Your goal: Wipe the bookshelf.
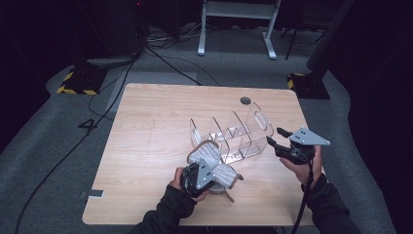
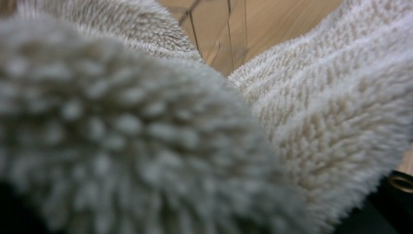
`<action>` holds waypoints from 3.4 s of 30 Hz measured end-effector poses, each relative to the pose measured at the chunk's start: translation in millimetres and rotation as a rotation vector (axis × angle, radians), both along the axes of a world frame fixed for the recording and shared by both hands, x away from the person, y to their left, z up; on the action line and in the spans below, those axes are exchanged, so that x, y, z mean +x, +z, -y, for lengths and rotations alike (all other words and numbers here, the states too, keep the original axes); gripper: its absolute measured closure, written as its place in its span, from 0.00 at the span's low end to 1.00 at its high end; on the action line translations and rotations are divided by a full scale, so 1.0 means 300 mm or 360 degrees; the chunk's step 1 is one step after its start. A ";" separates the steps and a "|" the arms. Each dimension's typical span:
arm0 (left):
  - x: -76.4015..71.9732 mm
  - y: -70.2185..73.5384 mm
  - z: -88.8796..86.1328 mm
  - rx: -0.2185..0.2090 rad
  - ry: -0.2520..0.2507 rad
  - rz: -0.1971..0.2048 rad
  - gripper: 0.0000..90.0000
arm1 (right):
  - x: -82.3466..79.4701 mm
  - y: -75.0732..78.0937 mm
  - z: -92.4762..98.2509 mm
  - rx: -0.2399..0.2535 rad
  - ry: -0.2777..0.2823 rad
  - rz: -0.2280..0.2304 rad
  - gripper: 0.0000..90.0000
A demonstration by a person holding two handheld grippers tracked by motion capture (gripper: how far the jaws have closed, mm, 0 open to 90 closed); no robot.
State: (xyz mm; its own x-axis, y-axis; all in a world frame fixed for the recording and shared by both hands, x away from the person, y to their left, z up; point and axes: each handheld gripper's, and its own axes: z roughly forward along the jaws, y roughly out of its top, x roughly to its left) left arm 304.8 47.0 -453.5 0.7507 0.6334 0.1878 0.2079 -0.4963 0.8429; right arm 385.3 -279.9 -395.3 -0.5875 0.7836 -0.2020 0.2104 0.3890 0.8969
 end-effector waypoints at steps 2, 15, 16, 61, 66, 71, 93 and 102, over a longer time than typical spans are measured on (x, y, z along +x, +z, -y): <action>0.005 -0.014 -0.006 0.0029 0.0002 -0.0020 0.80 | 0.029 -0.003 0.002 0.0007 -0.0007 -0.0017 0.52; 0.008 -0.009 -0.052 0.0022 0.0036 -0.0029 0.80 | 0.185 -0.031 -0.007 0.0028 0.0011 -0.0226 0.69; 0.007 -0.007 -0.054 0.0015 0.0040 -0.0025 0.80 | 0.184 -0.036 -0.011 0.0032 0.0040 -0.0234 0.72; -0.002 0.086 0.169 0.0012 -0.0093 0.0212 0.78 | -0.065 0.003 -0.160 -0.0047 0.0227 -0.0334 0.61; -0.006 0.051 0.259 0.0052 -0.0194 0.0195 0.81 | -0.077 0.003 -0.179 -0.0055 0.0247 -0.0326 0.62; -0.001 0.032 0.242 0.0121 -0.0169 0.0184 0.83 | -0.080 -0.001 -0.185 -0.0049 0.0266 -0.0306 0.63; -0.028 0.030 -0.307 0.0049 0.0346 0.0008 0.80 | -0.078 -0.003 -0.181 -0.0022 0.0277 -0.0311 0.63; 0.010 0.022 -0.189 0.0051 0.0233 0.0017 0.82 | -0.096 -0.005 -0.194 -0.0007 0.0271 -0.0275 0.65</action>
State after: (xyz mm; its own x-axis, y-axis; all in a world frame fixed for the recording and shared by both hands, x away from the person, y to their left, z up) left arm 307.7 103.7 -446.8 0.6488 0.7294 0.2171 0.2712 -0.4882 0.8295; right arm 356.6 -221.6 -396.7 -0.7371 0.6697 -0.0899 0.2919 0.4355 0.8515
